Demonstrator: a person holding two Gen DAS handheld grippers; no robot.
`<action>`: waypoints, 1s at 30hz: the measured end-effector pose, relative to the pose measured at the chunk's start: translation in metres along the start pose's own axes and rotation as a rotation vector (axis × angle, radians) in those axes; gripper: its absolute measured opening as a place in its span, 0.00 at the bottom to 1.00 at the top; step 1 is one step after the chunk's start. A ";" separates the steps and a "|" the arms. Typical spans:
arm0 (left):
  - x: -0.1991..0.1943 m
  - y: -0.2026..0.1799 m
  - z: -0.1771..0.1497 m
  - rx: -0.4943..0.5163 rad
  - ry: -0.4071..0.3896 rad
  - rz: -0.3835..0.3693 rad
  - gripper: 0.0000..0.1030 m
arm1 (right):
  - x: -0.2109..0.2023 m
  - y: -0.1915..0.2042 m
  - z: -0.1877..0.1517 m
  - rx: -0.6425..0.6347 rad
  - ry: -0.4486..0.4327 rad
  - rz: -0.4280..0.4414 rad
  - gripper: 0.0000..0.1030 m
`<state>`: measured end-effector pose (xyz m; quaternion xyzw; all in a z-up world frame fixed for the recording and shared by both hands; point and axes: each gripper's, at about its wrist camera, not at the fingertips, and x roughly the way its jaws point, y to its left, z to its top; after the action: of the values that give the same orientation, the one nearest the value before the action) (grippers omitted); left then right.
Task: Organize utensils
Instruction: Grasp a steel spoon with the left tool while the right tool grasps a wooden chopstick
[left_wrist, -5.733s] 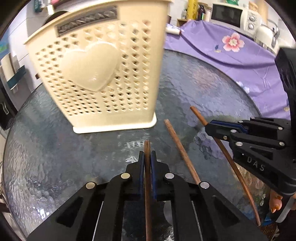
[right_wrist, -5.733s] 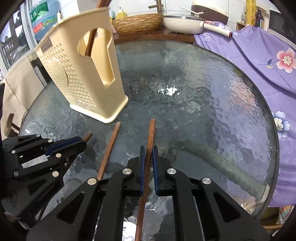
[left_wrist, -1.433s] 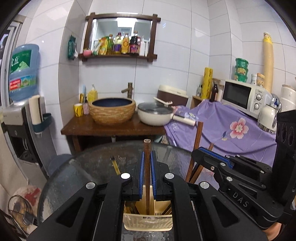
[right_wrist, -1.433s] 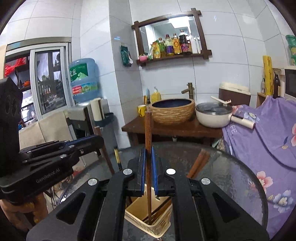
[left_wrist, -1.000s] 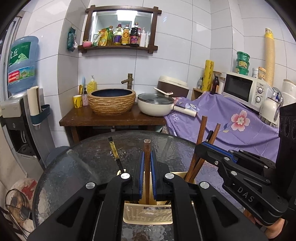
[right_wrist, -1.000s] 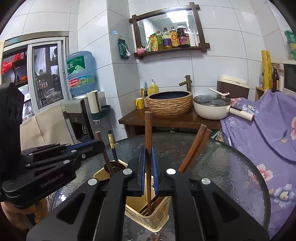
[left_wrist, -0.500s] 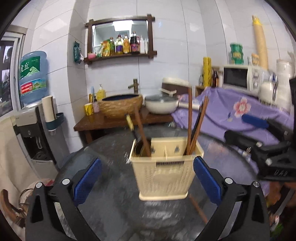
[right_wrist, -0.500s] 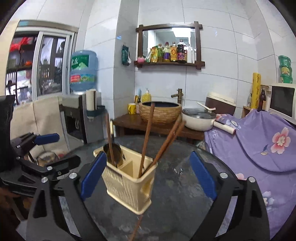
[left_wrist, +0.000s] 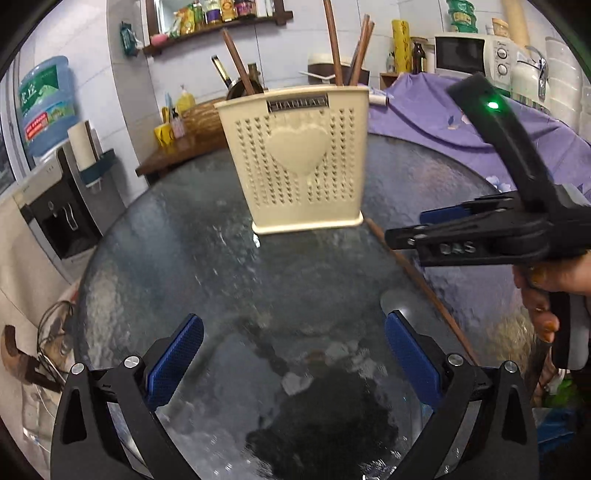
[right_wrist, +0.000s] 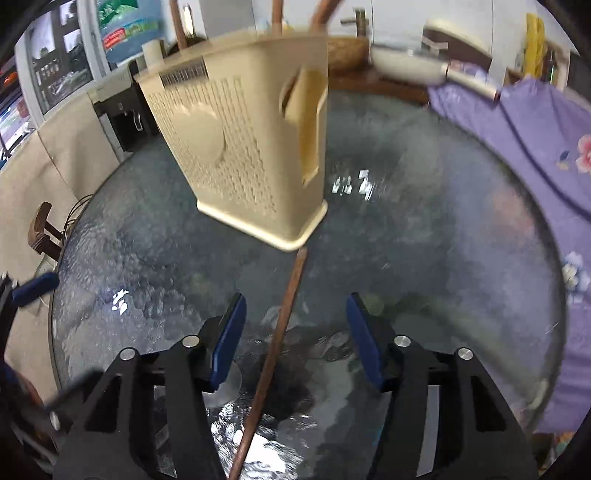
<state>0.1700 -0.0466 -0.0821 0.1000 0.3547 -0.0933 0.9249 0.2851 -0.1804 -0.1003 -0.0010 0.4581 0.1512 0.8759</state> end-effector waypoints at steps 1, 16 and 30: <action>0.001 -0.001 -0.003 -0.006 0.008 -0.008 0.94 | 0.004 0.001 -0.001 0.004 0.011 -0.004 0.47; 0.019 -0.043 -0.016 0.037 0.083 -0.094 0.75 | 0.011 0.010 -0.003 -0.073 0.033 -0.083 0.10; 0.043 -0.071 0.000 0.065 0.136 -0.122 0.58 | 0.004 -0.015 -0.013 -0.045 0.024 -0.066 0.07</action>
<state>0.1840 -0.1192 -0.1195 0.1143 0.4191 -0.1540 0.8875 0.2812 -0.1953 -0.1130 -0.0376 0.4648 0.1323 0.8747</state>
